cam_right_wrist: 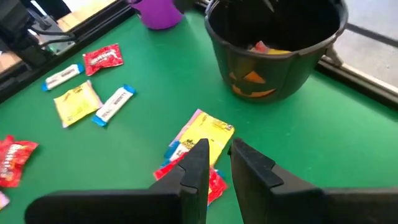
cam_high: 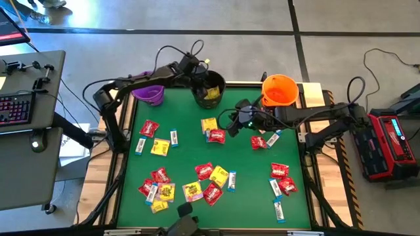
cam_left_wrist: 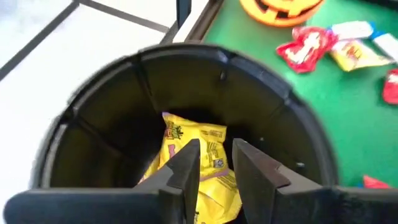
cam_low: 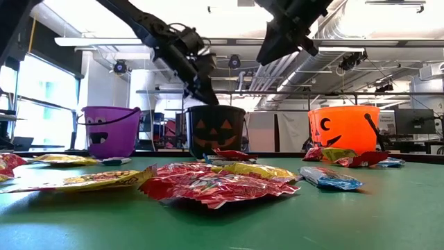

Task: Sort candy by brand, put in halloween buckets
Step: Put the yellow candy pack into the black bucket

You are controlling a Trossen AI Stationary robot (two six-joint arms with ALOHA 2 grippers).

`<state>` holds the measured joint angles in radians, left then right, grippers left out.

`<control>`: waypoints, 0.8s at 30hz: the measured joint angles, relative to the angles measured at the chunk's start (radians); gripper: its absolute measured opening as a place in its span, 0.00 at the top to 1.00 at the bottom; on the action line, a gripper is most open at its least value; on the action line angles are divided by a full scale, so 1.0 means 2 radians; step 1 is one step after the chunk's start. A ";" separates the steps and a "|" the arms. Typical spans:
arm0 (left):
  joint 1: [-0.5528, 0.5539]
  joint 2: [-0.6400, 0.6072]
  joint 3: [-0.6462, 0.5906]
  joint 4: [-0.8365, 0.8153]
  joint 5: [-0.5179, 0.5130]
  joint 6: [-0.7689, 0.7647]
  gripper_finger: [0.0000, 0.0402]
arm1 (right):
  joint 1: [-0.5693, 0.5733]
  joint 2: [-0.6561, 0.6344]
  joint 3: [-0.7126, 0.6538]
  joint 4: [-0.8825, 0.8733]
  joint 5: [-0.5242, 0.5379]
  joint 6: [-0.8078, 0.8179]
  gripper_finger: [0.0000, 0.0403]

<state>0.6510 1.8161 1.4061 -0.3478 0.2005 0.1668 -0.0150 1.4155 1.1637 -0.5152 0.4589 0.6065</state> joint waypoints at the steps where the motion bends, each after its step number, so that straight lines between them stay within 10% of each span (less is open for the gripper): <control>1: 0.000 -0.008 0.000 -0.002 0.000 -0.004 0.80 | -0.003 0.000 0.000 0.000 0.000 -0.009 0.86; 8: -0.009 -0.061 -0.035 0.035 -0.001 -0.020 0.98 | -0.038 0.000 -0.030 0.066 -0.045 -0.101 0.91; 24: -0.071 -0.257 -0.207 0.076 -0.032 -0.081 1.00 | -0.062 -0.001 -0.144 0.237 -0.154 -0.105 1.00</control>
<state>0.5084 1.3018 0.9912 -0.1948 0.1364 0.0048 -0.1386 1.4136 0.8757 -0.0418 0.1502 0.3973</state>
